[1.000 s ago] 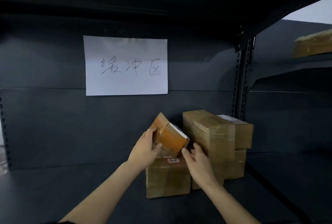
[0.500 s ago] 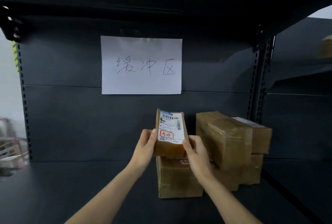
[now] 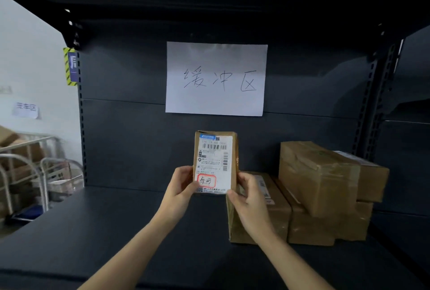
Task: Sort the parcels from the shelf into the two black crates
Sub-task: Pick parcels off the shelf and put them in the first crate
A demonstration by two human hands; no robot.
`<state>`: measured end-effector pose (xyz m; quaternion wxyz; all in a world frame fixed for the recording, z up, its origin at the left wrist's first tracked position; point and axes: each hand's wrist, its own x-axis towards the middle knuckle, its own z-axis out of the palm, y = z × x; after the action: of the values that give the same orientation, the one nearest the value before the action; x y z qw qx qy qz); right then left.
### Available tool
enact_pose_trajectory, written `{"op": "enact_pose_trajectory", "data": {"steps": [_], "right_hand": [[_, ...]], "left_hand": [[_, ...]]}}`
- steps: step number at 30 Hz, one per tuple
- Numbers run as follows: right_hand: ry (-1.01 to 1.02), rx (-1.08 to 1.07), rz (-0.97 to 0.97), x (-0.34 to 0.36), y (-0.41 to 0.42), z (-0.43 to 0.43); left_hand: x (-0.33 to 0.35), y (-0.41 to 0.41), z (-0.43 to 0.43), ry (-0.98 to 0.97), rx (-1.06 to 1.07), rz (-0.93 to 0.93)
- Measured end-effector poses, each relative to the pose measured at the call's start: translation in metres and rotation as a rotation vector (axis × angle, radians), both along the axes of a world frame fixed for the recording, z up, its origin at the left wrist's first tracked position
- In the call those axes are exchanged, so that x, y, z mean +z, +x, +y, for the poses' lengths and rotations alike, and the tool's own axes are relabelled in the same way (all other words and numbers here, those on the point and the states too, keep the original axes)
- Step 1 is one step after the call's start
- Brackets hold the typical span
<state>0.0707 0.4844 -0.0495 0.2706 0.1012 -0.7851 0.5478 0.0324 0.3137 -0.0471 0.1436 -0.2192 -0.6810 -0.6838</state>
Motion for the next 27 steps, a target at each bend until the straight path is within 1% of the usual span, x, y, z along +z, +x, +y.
{"op": "enact_pose_trajectory", "data": {"steps": [3,6,10,14,17,20,23,25,27], "right_hand": [[0.087,0.057,-0.096,-0.013,-0.006,-0.025],[0.176,0.110,-0.171,-0.033,-0.011,-0.048],[0.240,0.128,-0.290,-0.056,-0.013,-0.062],[0.291,0.113,-0.345,-0.065,-0.013,-0.059],[0.307,0.100,-0.344,-0.063,-0.011,-0.054],[0.298,0.068,-0.342,-0.056,-0.005,-0.045],[0.323,0.041,-0.282,-0.043,0.003,-0.035],[0.355,0.025,-0.194,-0.030,0.011,-0.027],[0.405,-0.056,-0.068,-0.015,0.019,-0.013]], "left_hand": [[-0.020,0.000,-0.033,-0.080,0.037,-0.001],[-0.046,0.000,-0.055,-0.214,0.108,-0.034],[-0.076,-0.001,-0.066,-0.364,0.184,-0.111],[-0.085,0.001,-0.064,-0.431,0.204,-0.153],[-0.076,0.004,-0.059,-0.400,0.208,-0.159],[-0.060,0.010,-0.056,-0.333,0.202,-0.121],[-0.045,0.016,-0.051,-0.379,0.284,-0.068],[-0.034,0.021,-0.044,-0.428,0.367,0.026],[-0.023,0.029,-0.032,-0.470,0.439,0.179]]}}
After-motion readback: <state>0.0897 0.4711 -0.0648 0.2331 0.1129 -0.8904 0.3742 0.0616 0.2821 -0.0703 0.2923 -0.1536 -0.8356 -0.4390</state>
